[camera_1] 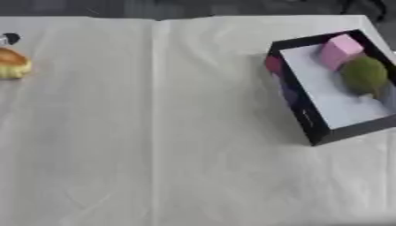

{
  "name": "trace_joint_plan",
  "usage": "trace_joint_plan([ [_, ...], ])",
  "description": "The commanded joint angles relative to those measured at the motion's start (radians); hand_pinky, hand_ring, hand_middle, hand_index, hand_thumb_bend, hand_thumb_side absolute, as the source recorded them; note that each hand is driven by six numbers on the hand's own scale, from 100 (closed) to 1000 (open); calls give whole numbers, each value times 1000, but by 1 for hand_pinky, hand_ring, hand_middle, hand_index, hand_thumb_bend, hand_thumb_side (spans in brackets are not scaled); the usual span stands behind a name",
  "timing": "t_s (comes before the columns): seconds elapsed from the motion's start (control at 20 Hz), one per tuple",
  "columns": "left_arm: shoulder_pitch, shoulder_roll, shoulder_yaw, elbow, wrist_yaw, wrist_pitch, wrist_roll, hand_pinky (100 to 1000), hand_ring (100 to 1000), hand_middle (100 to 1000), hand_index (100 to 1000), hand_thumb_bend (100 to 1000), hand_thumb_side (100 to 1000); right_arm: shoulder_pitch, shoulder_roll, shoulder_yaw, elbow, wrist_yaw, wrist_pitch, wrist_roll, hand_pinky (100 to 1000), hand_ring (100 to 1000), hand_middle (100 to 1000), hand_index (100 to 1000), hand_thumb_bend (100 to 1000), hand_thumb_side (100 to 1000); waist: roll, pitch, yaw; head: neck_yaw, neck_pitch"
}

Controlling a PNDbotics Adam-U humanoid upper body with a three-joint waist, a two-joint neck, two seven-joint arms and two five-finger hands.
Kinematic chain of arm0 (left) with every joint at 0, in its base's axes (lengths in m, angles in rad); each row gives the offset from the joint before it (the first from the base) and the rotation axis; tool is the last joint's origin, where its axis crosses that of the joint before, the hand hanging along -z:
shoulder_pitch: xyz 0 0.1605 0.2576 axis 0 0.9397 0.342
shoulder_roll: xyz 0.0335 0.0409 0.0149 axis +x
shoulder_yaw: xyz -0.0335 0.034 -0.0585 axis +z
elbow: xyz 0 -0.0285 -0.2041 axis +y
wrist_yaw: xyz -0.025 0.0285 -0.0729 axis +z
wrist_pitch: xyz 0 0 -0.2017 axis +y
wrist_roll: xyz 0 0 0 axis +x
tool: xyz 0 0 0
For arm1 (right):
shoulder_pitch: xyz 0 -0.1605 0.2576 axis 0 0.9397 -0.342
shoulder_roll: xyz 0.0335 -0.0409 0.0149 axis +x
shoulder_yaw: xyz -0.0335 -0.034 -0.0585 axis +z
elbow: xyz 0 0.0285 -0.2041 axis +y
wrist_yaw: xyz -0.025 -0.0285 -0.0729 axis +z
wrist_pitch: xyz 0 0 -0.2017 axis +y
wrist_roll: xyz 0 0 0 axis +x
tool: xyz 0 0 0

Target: Pick up the objects with one hand, pass them to the other hand, and then place them into the box on the other side of the table.

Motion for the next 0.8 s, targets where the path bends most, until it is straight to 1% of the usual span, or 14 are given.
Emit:
trace_joint_plan([
  [0.05,-20,41,17,2,-44,16,-8,848,861,783,830,613,810,-4,-21,-11,-17,12,3,0,719,837,859,886,136,288,12,1,-2,13,-15],
  [0.15,-17,43,23,10,-53,21,-15,849,863,786,831,607,809,-1,-20,-11,-17,15,3,0,719,836,858,886,136,290,12,2,-1,18,-16],
  [0.4,-11,47,30,24,-58,28,-29,852,867,796,827,597,843,8,-13,-10,-15,22,6,-1,719,837,858,885,138,292,12,4,-1,24,-18],
  [0.55,-9,50,30,23,-68,32,-26,853,870,800,839,587,831,9,-12,-9,-16,23,6,0,720,837,858,885,138,293,12,4,-2,24,-19],
  [0.65,-7,52,33,22,-66,32,-24,857,874,804,856,554,817,10,-9,-7,-15,26,7,2,720,837,858,884,139,296,12,5,-3,24,-19],
  [0.7,-7,53,36,22,-58,30,-26,864,878,809,852,502,763,11,-8,-6,-15,28,8,3,720,837,858,884,139,298,12,6,-2,25,-19],
  [0.8,-6,56,42,23,-28,23,-32,864,878,804,851,458,710,12,-5,-5,-13,31,10,5,720,837,858,883,138,301,13,7,-2,26,-18],
])
